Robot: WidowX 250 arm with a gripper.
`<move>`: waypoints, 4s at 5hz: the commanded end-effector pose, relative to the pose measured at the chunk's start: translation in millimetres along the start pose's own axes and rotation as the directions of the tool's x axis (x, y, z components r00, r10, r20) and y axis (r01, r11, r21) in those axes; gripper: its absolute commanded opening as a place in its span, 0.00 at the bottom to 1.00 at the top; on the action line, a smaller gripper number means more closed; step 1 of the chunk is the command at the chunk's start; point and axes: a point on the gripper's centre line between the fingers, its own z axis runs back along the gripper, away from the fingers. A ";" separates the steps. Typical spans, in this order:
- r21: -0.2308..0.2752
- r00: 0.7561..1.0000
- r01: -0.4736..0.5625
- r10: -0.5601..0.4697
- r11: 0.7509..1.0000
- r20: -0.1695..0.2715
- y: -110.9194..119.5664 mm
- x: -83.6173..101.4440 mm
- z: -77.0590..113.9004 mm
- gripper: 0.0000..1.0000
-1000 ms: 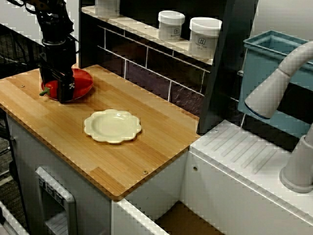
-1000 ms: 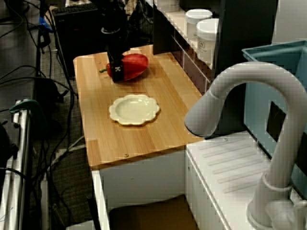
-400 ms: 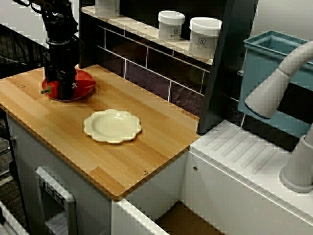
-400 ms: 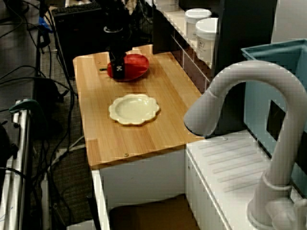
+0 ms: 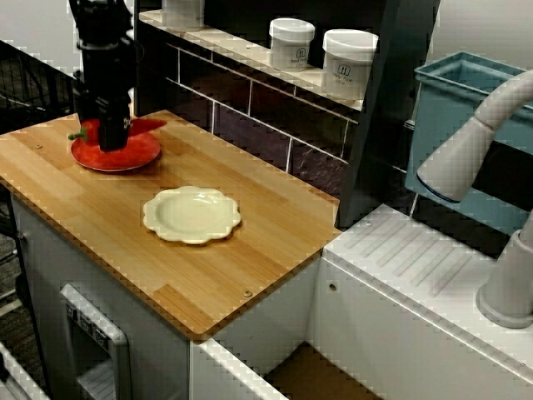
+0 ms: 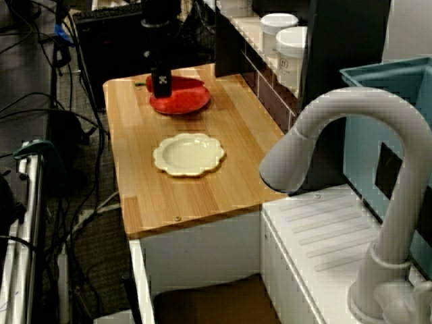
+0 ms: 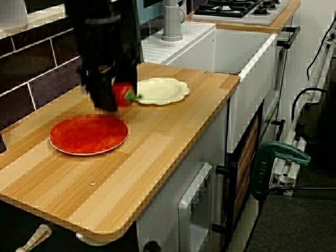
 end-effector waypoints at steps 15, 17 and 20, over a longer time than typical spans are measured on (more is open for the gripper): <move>0.133 0.987 0.123 -0.107 0.984 -0.123 -109.0 1.7 -5.8 1.00; 0.122 0.986 0.127 -0.112 0.984 -0.123 -112.2 -2.6 -2.2 1.00; 0.064 0.996 0.074 -0.071 0.995 -0.046 -90.4 -16.7 30.1 1.00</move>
